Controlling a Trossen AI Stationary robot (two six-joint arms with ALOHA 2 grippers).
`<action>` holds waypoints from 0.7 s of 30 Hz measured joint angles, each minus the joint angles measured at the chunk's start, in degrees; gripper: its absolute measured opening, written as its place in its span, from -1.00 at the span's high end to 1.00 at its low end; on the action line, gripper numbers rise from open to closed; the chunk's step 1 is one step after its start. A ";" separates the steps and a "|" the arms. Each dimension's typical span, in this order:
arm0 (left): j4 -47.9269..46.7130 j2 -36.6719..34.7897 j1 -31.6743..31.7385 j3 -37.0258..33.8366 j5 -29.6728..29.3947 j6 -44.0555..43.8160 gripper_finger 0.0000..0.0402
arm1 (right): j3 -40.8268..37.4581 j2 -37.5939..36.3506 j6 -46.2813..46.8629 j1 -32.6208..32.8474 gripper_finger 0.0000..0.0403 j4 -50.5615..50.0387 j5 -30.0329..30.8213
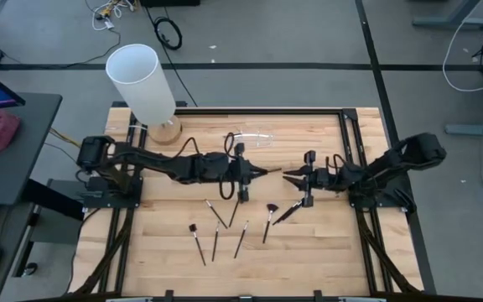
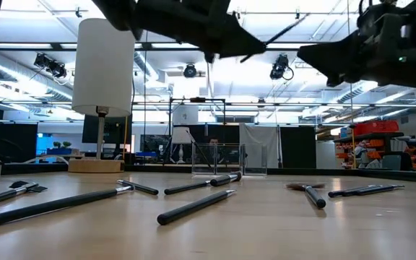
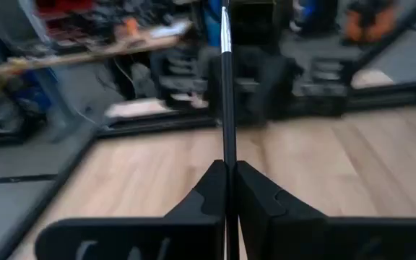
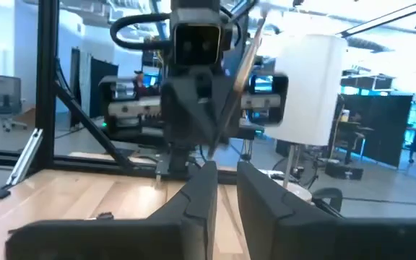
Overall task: Pick & Place Makeup Supplies
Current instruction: Put the makeup brush into the transparent organizer
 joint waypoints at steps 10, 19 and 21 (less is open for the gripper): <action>1.08 1.51 0.24 -0.02 -0.81 0.68 0.92 | 6.10 3.30 -4.74 -1.72 0.58 -0.33 -2.38; 0.06 1.53 0.23 -0.02 -0.70 0.83 0.89 | 6.93 3.29 -6.93 -1.72 0.38 -0.29 -6.12; 0.19 1.53 0.23 -0.02 -0.69 0.83 0.91 | 6.93 3.29 -5.93 -1.72 0.38 -1.33 -6.50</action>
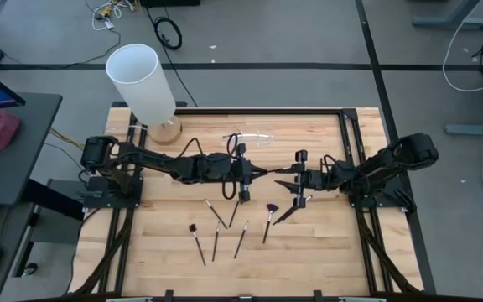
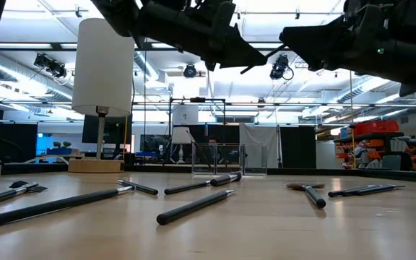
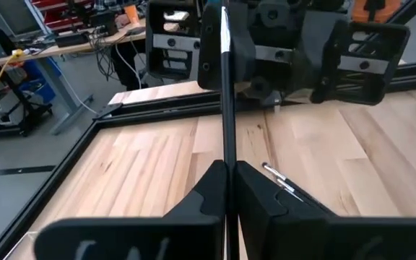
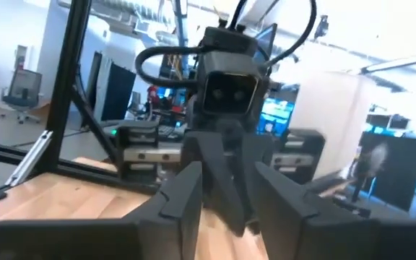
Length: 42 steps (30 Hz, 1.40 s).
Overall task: Pick & Place Makeup Supplies
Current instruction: Put the makeup brush into the transparent organizer
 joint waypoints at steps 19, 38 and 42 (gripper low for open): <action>-0.29 0.00 -1.09 0.00 1.27 1.95 0.90 | 0.00 0.02 -0.12 0.00 0.36 -2.07 2.94; -1.92 0.00 -1.07 0.00 1.36 4.64 0.87 | 0.00 0.00 -0.14 -0.02 0.67 0.22 -3.01; -2.66 0.00 -1.07 0.01 1.38 4.63 0.87 | 0.00 0.00 -0.14 -0.02 0.82 0.14 -3.02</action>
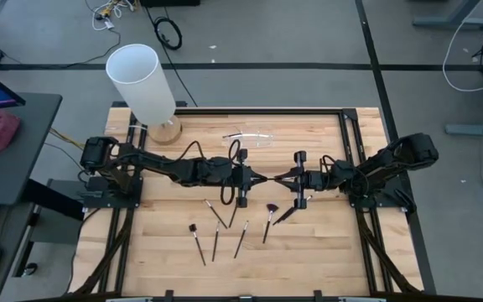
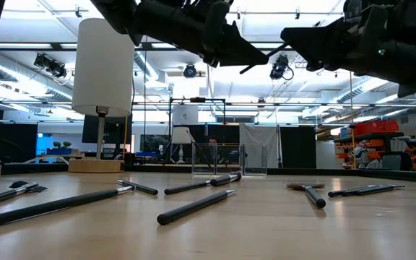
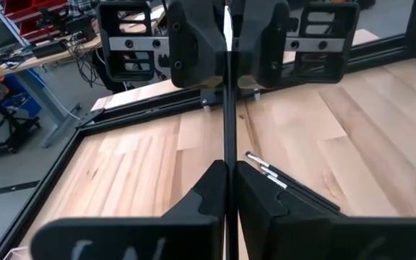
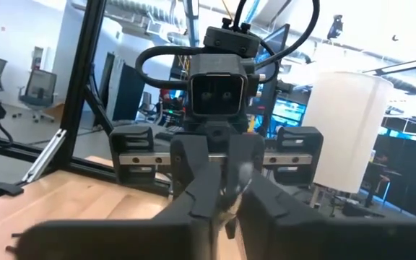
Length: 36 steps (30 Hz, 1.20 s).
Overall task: Pick & Place Makeup Supplies
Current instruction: Put the makeup brush into the transparent organizer
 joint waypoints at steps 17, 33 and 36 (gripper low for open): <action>-3.17 -0.03 0.11 0.03 -0.51 -0.52 0.73 | -0.01 0.04 1.87 0.02 0.94 -0.58 -0.01; -9.38 -0.07 -1.15 0.01 -31.01 -2.21 0.17 | 3.30 -0.02 -1.31 -0.09 0.93 -7.92 37.01; -9.57 -0.07 -1.64 0.01 -30.97 -2.19 0.15 | 8.51 -0.22 -8.02 -1.29 0.93 -15.42 40.84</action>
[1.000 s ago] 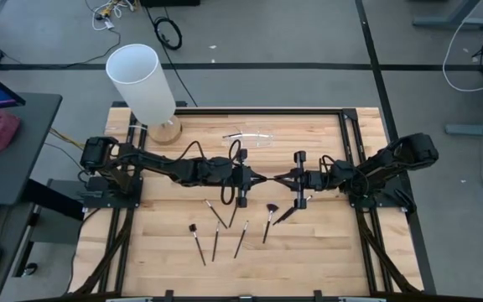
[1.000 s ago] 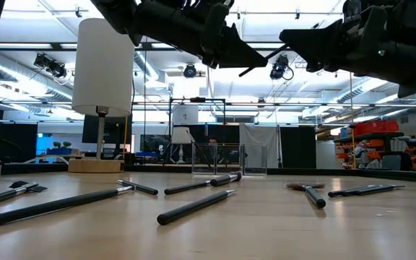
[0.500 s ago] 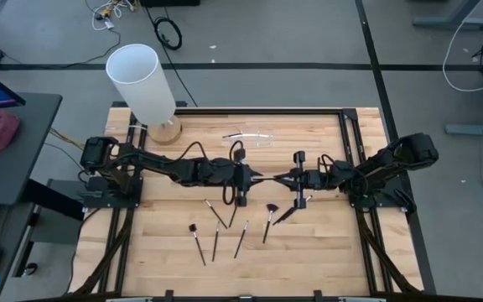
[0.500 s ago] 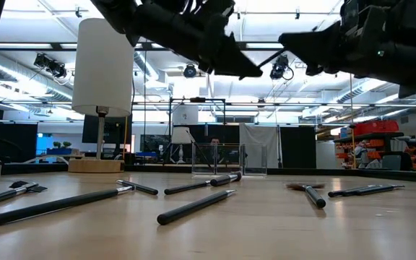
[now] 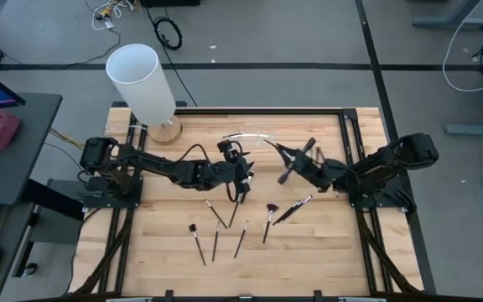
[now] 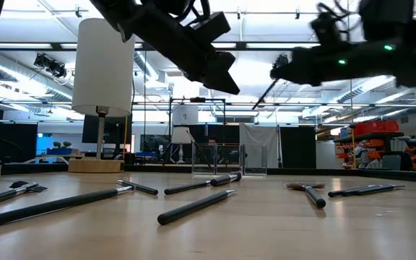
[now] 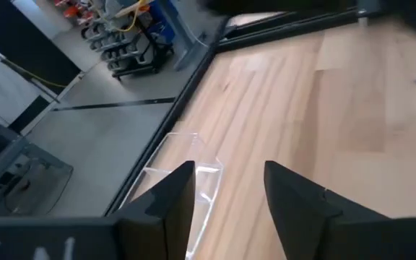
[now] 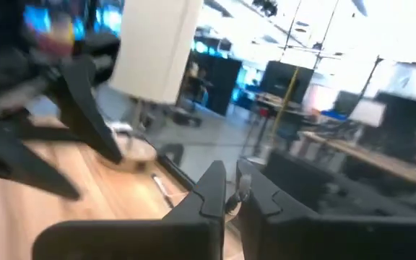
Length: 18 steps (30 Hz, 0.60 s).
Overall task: Pick & Place Makeup Supplies
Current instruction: Put the makeup brush into the transparent organizer
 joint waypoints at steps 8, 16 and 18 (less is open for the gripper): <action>-2.43 0.00 -1.14 0.00 0.11 -0.04 0.15 | 27.43 -0.57 13.19 -10.04 0.93 -65.23 -7.51; -6.33 0.00 -1.47 0.00 0.19 -0.11 0.14 | 34.24 0.73 16.80 -18.47 0.93 -72.62 -14.51; -6.47 0.00 -1.47 0.00 0.20 -0.11 0.14 | 33.39 0.74 18.92 -19.78 0.93 -72.76 -19.30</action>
